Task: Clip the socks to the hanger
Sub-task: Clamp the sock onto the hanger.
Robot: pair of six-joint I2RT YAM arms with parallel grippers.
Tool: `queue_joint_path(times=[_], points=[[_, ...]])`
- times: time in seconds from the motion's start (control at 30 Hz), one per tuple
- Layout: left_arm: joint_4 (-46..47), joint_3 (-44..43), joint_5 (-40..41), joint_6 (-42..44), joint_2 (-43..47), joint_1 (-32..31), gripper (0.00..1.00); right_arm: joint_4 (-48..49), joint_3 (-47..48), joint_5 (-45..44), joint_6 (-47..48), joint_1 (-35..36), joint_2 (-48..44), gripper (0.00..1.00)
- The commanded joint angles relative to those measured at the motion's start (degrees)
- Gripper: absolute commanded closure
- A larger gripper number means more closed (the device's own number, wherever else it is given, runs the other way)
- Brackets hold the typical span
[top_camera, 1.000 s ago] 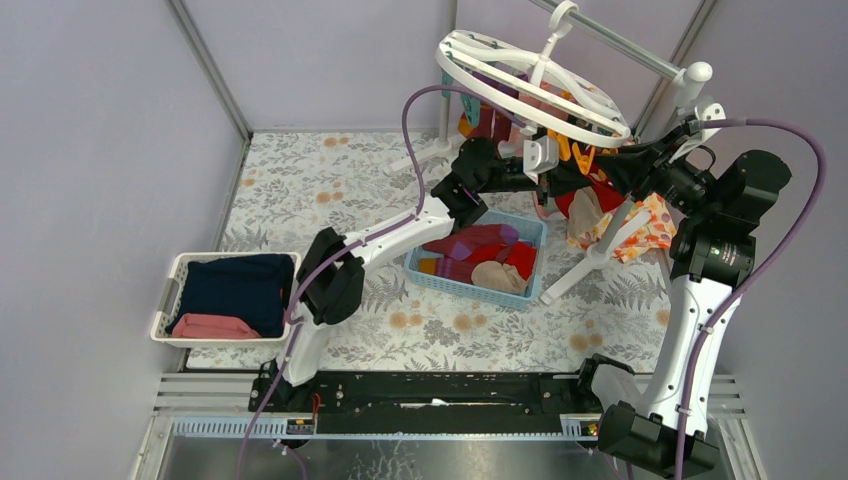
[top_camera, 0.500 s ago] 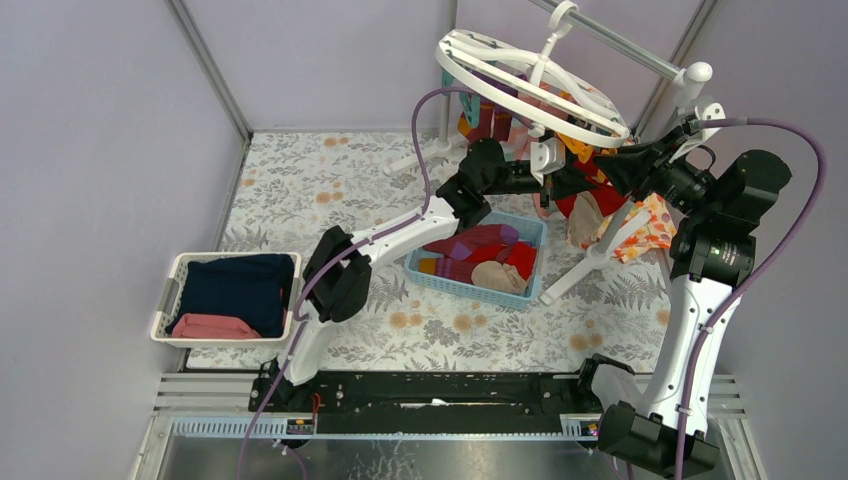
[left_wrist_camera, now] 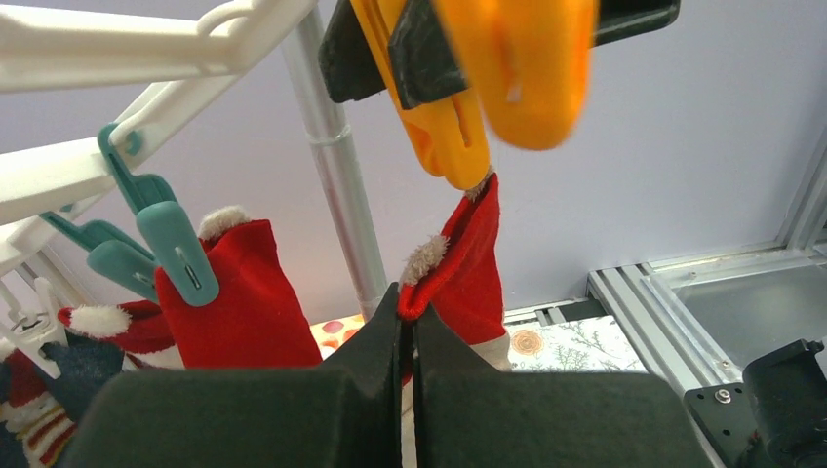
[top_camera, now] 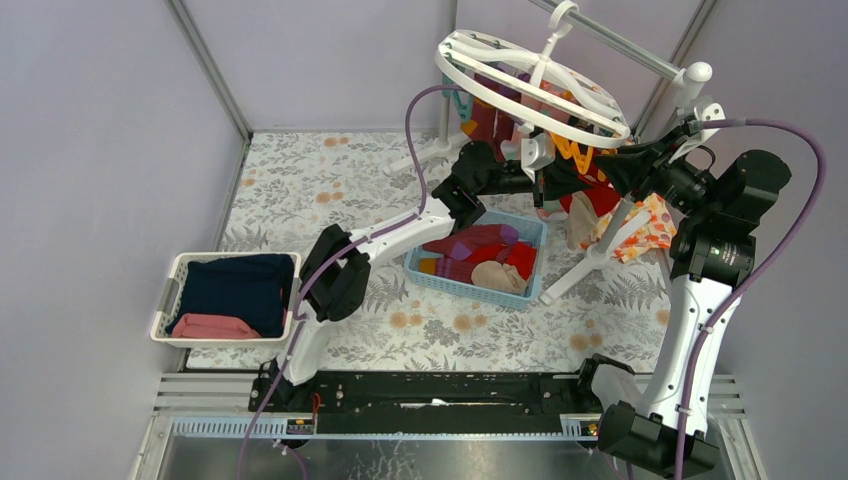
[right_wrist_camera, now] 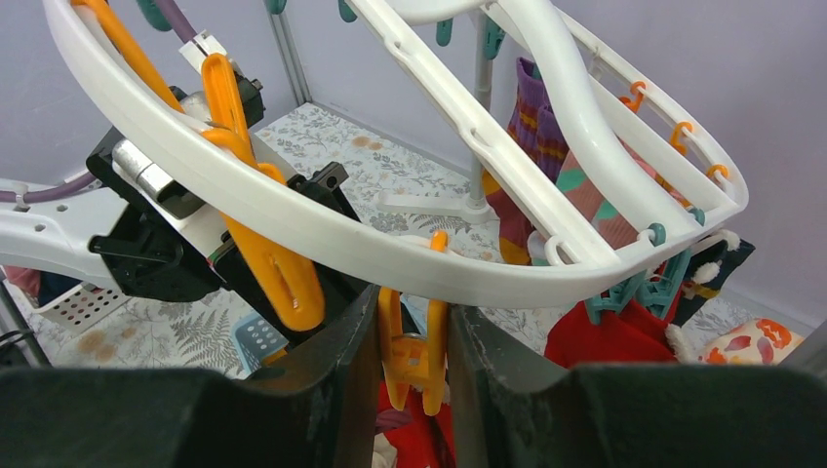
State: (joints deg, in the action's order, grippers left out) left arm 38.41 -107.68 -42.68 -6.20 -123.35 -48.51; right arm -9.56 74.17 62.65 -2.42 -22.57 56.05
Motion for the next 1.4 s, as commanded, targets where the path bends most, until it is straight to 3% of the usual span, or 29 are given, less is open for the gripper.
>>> queue_joint_path(times=[0.0, 0.87, 1.37], points=[[6.5, 1.7, 0.0, -3.6, 3.0, 0.8, 1.0, 1.3, 0.4, 1.3, 0.6, -0.2, -0.4, 0.82], [4.2, 0.1, 4.7, -9.6, 3.2, 0.6, 1.0, 4.3, -0.9, 4.4, -2.6, -0.2, -0.3, 0.82], [7.3, 1.9, 1.7, -14.1, 5.0, 0.3, 1.0, 1.3, -0.7, 1.6, 1.8, -0.2, -0.2, 0.82]])
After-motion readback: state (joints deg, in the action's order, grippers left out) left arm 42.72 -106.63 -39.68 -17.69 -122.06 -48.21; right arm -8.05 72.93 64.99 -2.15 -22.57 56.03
